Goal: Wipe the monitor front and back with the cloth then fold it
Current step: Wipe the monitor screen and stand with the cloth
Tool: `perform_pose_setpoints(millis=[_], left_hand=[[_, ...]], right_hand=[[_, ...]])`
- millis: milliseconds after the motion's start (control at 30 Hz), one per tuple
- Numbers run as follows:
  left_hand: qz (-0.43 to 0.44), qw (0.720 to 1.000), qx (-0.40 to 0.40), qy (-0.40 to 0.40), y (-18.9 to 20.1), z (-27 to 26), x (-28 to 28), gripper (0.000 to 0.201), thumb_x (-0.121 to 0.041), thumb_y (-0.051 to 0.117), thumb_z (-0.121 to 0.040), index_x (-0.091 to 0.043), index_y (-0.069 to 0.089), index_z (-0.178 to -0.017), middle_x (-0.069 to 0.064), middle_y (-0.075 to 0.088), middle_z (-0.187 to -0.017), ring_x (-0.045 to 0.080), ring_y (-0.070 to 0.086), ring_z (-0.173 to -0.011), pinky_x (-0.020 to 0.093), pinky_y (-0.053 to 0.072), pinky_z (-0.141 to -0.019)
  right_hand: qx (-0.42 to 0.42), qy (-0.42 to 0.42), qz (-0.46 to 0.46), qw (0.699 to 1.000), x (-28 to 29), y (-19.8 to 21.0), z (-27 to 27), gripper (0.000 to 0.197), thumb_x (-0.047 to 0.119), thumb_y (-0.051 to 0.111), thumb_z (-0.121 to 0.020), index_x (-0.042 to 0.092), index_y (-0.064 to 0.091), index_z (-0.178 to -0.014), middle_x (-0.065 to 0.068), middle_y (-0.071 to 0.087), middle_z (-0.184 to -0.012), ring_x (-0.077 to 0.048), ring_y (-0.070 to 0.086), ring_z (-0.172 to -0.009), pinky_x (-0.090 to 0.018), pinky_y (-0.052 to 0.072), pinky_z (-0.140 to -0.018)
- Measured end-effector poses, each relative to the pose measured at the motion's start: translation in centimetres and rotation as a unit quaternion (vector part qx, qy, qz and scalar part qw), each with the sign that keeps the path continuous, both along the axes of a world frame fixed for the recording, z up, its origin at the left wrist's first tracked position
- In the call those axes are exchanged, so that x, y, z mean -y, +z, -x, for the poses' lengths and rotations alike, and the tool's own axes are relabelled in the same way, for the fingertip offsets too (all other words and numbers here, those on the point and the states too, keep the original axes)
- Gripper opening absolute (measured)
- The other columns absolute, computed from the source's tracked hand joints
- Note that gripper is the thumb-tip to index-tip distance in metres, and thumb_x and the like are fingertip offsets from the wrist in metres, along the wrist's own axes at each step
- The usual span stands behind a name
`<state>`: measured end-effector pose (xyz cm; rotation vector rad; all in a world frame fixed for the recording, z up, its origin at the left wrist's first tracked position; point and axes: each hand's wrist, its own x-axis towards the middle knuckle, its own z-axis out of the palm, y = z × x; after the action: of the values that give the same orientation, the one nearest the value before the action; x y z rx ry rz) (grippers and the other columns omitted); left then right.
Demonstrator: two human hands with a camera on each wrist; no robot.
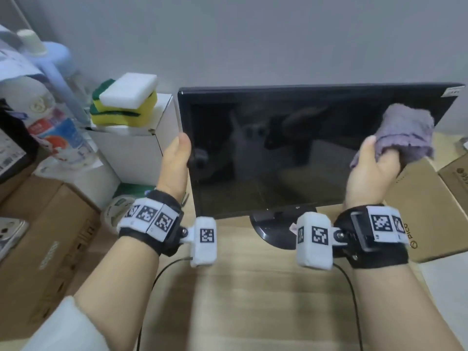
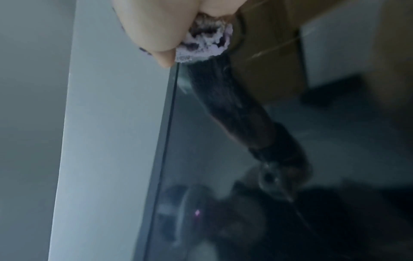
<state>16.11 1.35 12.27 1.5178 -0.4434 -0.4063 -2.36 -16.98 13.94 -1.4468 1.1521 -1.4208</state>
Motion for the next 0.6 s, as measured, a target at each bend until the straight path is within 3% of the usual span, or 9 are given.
perform_pose_setpoints(millis=[67,133,167,233,333,400,467,533,600], left_hand=[[0.039,0.998,-0.041,0.002,-0.6,1.1,-0.7,0.042,-0.048,0.03,-0.088,-0.02,0.06,-0.084,0.009,0.061,-0.085,0.029,0.058,-0.086,0.051,0.044,-0.094],[0.034,0.995,-0.09,0.013,-0.7,2.3,-0.9,0.066,-0.067,0.031,-0.074,-0.012,0.06,-0.096,0.016,0.061,-0.098,0.035,0.056,-0.1,0.057,0.039,-0.103],[0.031,0.993,-0.116,0.016,-0.7,2.6,-0.9,0.086,-0.078,0.033,-0.065,-0.007,0.058,-0.107,0.018,0.06,-0.112,0.035,0.054,-0.112,0.056,0.035,-0.107],[0.042,0.989,-0.143,0.014,-0.4,3.3,-0.8,0.098,-0.082,0.035,-0.06,-0.006,0.055,-0.117,0.017,0.055,-0.127,0.035,0.049,-0.123,0.054,0.033,-0.11],[0.071,0.989,-0.129,0.011,-0.2,4.0,-0.9,0.09,-0.088,0.04,-0.055,-0.021,0.059,-0.111,0.012,0.055,-0.13,0.031,0.049,-0.125,0.05,0.034,-0.11],[0.074,0.992,-0.097,0.013,-1.3,4.0,-1.1,0.107,-0.092,0.045,-0.047,-0.015,0.057,-0.121,0.009,0.058,-0.131,0.024,0.052,-0.124,0.045,0.036,-0.109],[0.077,0.994,-0.082,-0.012,-1.7,4.0,-1.5,0.12,-0.089,0.054,-0.039,-0.005,0.053,-0.124,-0.008,0.068,-0.11,0.001,0.063,-0.103,0.022,0.048,-0.095],[0.06,0.996,-0.065,-0.022,-2.0,3.7,-1.5,0.126,-0.086,0.058,-0.032,-0.003,0.049,-0.125,-0.019,0.066,-0.096,-0.014,0.063,-0.084,0.009,0.049,-0.079],[0.054,0.997,-0.051,-0.034,-1.5,3.6,-1.4,0.111,-0.09,0.052,-0.04,-0.012,0.056,-0.119,-0.005,0.065,-0.114,-0.002,0.061,-0.106,0.025,0.046,-0.098]], right_hand=[[-0.018,0.046,0.012,0.999,0.1,0.7,-1.4,0.024,0.045,0.042,-0.082,0.023,0.051,-0.079,-0.002,0.056,-0.081,-0.017,0.057,-0.083,-0.031,0.046,-0.087],[-0.04,0.101,0.01,0.994,-0.1,0.8,-3.3,0.037,0.04,0.039,-0.091,0.009,0.055,-0.102,-0.007,0.06,-0.095,-0.001,0.059,-0.084,-0.012,0.045,-0.084],[-0.05,0.124,0.012,0.991,-0.6,0.6,-4.2,0.045,0.041,0.036,-0.092,0.004,0.051,-0.113,-0.013,0.059,-0.109,-0.003,0.059,-0.093,-0.01,0.043,-0.088],[-0.067,0.151,0.041,0.985,-2.4,0.1,-5.7,0.06,0.047,0.033,-0.088,0.002,0.044,-0.125,-0.024,0.046,-0.132,-0.027,0.051,-0.118,-0.032,0.037,-0.107],[-0.153,0.211,0.198,0.945,-6.8,-0.9,-7.4,0.04,0.023,0.041,-0.09,-0.008,0.051,-0.113,-0.036,0.045,-0.13,-0.048,0.039,-0.125,-0.058,0.027,-0.108],[-0.257,0.254,0.328,0.873,-9.2,-2.1,-8.1,0.049,0.033,0.04,-0.092,0.007,0.039,-0.133,-0.01,0.008,-0.157,-0.03,0.001,-0.144,-0.052,-0.002,-0.118],[-0.319,0.267,0.445,0.793,-9.4,-3.8,-8.1,0.063,0.041,0.04,-0.092,0.033,0.007,-0.145,0.016,-0.032,-0.148,-0.011,-0.028,-0.138,-0.041,-0.019,-0.115],[-0.35,0.257,0.513,0.741,-7.6,-4.5,-7.6,0.074,0.036,0.045,-0.09,0.041,-0.005,-0.143,0.02,-0.034,-0.146,-0.01,-0.028,-0.139,-0.04,-0.017,-0.115],[-0.364,0.225,0.52,0.74,-5.3,-3.9,-7.0,0.067,0.032,0.047,-0.088,0.038,0.011,-0.144,0.014,-0.024,-0.152,-0.019,-0.016,-0.144,-0.043,-0.012,-0.116]])
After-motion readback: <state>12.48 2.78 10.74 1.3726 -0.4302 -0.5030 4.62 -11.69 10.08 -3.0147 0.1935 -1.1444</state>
